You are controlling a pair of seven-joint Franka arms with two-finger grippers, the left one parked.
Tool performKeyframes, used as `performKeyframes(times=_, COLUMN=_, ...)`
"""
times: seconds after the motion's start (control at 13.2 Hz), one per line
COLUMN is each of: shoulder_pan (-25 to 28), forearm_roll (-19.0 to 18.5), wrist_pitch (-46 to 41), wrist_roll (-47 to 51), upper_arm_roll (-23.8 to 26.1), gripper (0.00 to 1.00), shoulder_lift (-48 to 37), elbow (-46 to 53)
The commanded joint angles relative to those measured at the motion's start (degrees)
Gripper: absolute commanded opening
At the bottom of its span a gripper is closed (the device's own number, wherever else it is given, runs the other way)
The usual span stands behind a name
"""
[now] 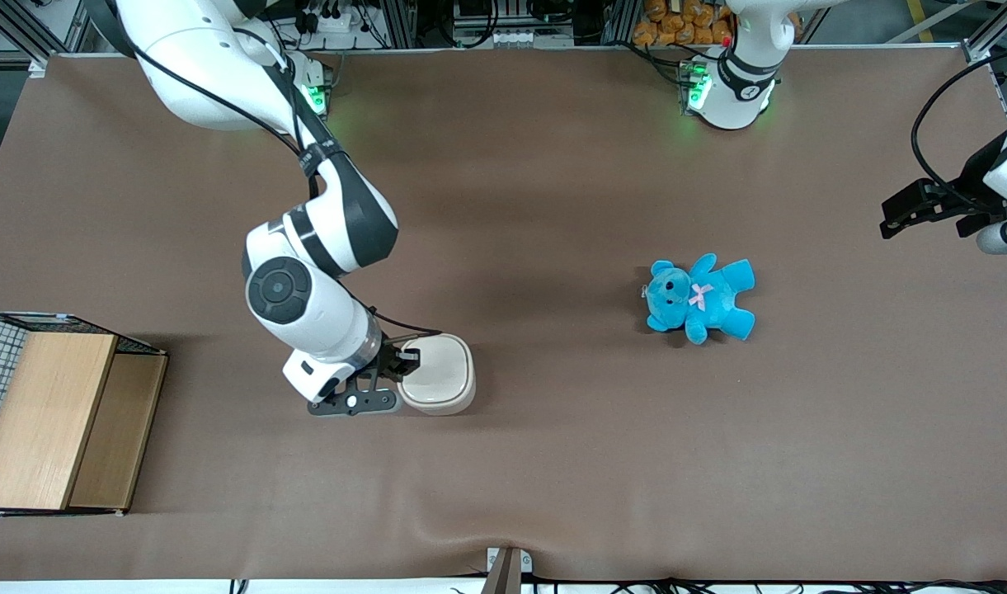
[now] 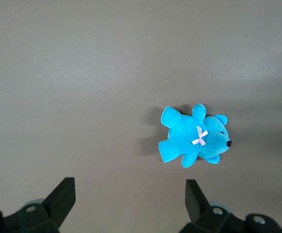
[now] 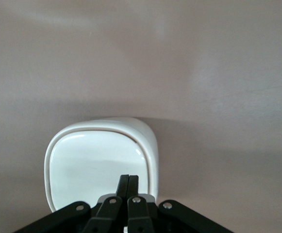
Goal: Open trash can with right arm
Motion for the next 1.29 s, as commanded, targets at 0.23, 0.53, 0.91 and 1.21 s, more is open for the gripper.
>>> performKeyframes(times=0.23, shoulder_pan=1.0, forearm_roll=-1.2, wrist_pitch=-0.2, wrist_roll=1.0, upper_arm_roll=-0.4, gripper=0.00, shoulder_lift=1.7, elbow=0.6)
performKeyframes(times=0.53, shoulder_pan=0.3, forearm_roll=-1.2, wrist_pitch=-0.2, wrist_roll=0.8, upper_arm_roll=-0.4, gripper=0.00, shoulder_lift=2.1, elbow=0.6)
performKeyframes(times=0.91, shoulder_pan=0.8, forearm_roll=-1.2, wrist_pitch=-0.2, wrist_roll=1.0, upper_arm_roll=-0.5, gripper=0.00, shoulder_lift=2.6, elbow=0.6)
performKeyframes(times=1.21, shoulder_pan=1.0, forearm_roll=-1.3, wrist_pitch=-0.2, wrist_roll=1.0, upper_arm_roll=-0.5, gripper=0.00, shoulder_lift=2.6, elbow=0.6)
